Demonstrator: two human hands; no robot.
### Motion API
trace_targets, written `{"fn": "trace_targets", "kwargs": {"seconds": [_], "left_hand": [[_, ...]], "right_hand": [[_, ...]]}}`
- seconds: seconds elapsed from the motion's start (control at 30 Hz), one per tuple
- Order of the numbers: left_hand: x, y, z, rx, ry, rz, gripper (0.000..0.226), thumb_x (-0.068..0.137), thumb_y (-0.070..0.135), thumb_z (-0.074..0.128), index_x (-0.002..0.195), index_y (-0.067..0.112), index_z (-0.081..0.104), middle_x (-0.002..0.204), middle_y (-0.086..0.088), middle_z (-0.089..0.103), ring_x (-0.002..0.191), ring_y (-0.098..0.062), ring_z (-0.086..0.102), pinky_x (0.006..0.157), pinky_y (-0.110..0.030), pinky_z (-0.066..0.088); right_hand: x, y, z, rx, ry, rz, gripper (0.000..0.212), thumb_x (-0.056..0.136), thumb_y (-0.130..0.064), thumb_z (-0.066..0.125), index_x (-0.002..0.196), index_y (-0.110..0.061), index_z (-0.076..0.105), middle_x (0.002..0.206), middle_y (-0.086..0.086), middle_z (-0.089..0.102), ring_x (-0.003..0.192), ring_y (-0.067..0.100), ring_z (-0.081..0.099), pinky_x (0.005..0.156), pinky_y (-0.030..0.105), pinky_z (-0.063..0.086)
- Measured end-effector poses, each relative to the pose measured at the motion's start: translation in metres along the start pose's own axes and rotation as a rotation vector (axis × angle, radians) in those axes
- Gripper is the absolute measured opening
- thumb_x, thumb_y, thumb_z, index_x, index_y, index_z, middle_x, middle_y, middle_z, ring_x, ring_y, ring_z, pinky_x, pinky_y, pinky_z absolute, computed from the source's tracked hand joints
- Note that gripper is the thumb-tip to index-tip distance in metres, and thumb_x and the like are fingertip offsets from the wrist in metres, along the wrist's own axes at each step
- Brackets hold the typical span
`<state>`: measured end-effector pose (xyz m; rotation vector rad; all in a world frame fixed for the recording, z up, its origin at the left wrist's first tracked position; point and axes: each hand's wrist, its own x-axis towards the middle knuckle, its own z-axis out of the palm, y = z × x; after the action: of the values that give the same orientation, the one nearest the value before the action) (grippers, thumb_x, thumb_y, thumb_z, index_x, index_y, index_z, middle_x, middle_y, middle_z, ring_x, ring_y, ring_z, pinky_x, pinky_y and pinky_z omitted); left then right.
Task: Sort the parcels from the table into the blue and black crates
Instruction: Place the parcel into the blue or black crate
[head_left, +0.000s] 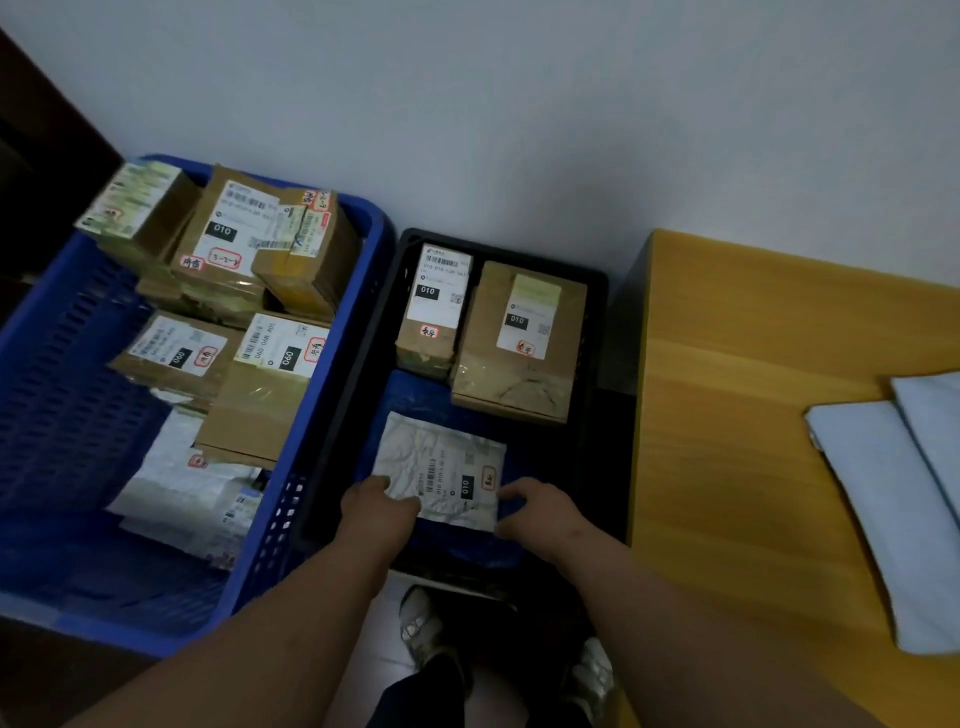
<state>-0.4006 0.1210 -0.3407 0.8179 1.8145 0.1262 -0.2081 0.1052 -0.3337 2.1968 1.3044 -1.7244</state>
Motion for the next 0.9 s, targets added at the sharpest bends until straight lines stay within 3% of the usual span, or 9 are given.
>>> {"fn": "trace_targets", "kwargs": {"seconds": [0.1,0.23,0.37,0.5,0.7,0.9], "left_hand": [[-0.019,0.014,0.018,0.013,0.051,0.048,0.061,0.093,0.016,0.061,0.147,0.003,0.036,0.149,-0.017,0.038,0.128,-0.031,0.047,0.103,-0.032,0.042],[-0.055,0.035,0.050,0.033,0.096,0.113,0.060,0.092,0.021,0.062,0.146,0.008,0.039,0.150,-0.016,0.036,0.126,-0.031,0.047,0.101,-0.034,0.043],[-0.094,0.061,0.098,0.058,0.113,0.199,0.056,0.093,0.023,0.061,0.144,0.010,0.042,0.150,-0.014,0.037,0.123,-0.031,0.050,0.094,-0.031,0.044],[-0.130,0.090,0.151,0.053,0.068,0.285,0.058,0.093,0.026,0.061,0.146,0.013,0.040,0.149,-0.012,0.039,0.122,-0.030,0.051,0.096,-0.034,0.045],[-0.163,0.124,0.212,0.126,-0.016,0.354,0.054,0.094,0.026,0.059,0.145,0.019,0.042,0.148,-0.009,0.036,0.117,-0.028,0.052,0.097,-0.039,0.047],[-0.168,0.141,0.237,0.197,-0.093,0.378,0.053,0.095,0.030,0.058,0.144,0.021,0.040,0.145,-0.009,0.040,0.112,-0.028,0.054,0.099,-0.044,0.048]], "right_hand": [[-0.015,0.004,-0.022,0.010,0.036,-0.073,0.053,0.088,-0.014,0.068,0.138,-0.014,0.051,0.139,0.008,0.050,0.122,0.022,0.052,0.091,0.025,0.046],[-0.044,0.022,-0.059,0.000,0.137,-0.188,0.046,0.091,-0.019,0.065,0.135,-0.016,0.053,0.139,0.006,0.050,0.124,0.023,0.050,0.098,0.030,0.045],[-0.074,0.066,-0.108,-0.029,0.210,-0.269,0.042,0.097,-0.017,0.057,0.138,-0.017,0.050,0.146,0.006,0.044,0.127,0.023,0.047,0.093,0.028,0.042],[-0.103,0.118,-0.159,-0.126,0.351,-0.302,0.037,0.100,-0.015,0.050,0.136,-0.017,0.053,0.146,0.005,0.044,0.128,0.025,0.047,0.100,0.036,0.044],[-0.139,0.190,-0.208,-0.229,0.637,-0.169,0.035,0.093,-0.022,0.050,0.127,-0.022,0.060,0.130,0.003,0.054,0.118,0.025,0.048,0.094,0.036,0.046],[-0.159,0.243,-0.216,-0.186,0.688,0.042,0.038,0.096,-0.027,0.049,0.134,-0.025,0.052,0.140,0.002,0.044,0.128,0.026,0.039,0.100,0.036,0.039]]}}
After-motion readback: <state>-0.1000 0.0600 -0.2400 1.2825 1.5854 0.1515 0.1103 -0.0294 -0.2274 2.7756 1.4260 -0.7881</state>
